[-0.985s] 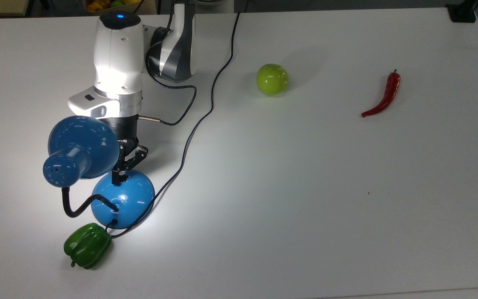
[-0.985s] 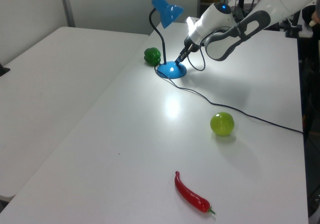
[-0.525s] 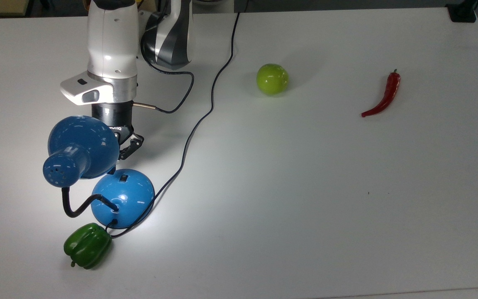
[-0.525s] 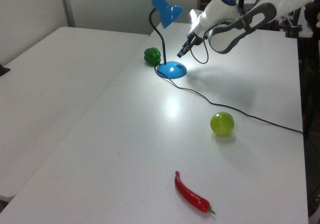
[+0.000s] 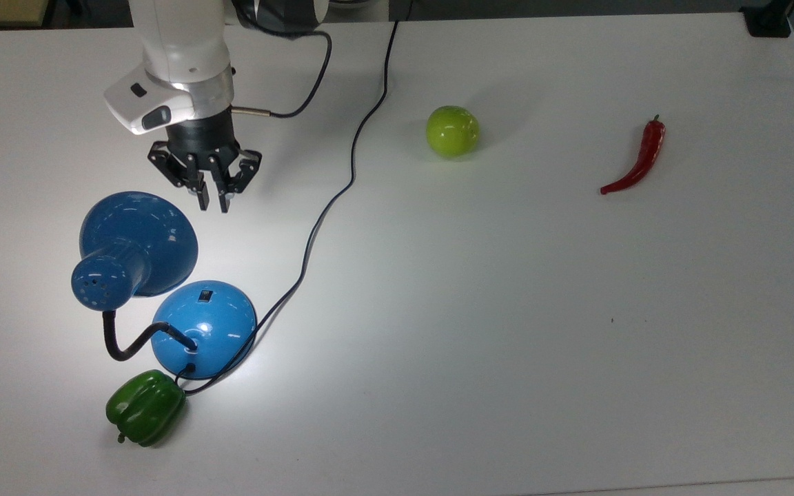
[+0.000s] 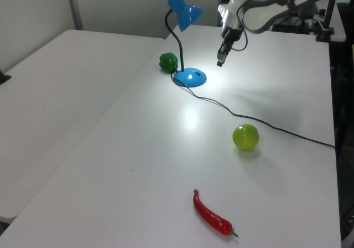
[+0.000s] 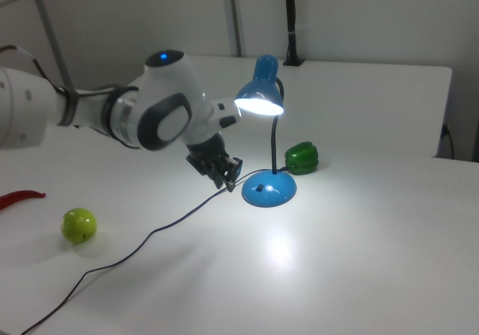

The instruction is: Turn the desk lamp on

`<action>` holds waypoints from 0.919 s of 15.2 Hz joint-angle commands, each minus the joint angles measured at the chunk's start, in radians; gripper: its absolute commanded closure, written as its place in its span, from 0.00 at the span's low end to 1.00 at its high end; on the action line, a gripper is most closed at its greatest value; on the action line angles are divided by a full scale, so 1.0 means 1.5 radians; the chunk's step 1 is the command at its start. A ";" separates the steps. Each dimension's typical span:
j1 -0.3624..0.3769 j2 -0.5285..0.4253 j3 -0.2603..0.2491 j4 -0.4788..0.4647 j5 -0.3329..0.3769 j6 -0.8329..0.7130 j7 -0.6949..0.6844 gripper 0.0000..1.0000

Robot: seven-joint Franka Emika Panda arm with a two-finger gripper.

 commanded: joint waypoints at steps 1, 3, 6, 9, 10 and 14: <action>0.024 -0.102 0.003 -0.008 0.006 -0.185 0.003 0.00; 0.038 -0.136 0.003 0.013 0.007 -0.282 0.016 0.00; 0.047 -0.165 0.003 0.057 0.026 -0.379 0.073 0.00; 0.056 -0.165 0.003 0.143 0.061 -0.488 0.127 0.00; 0.056 -0.165 0.006 0.163 0.068 -0.516 0.140 0.00; 0.056 -0.165 0.044 0.195 0.084 -0.525 0.190 0.00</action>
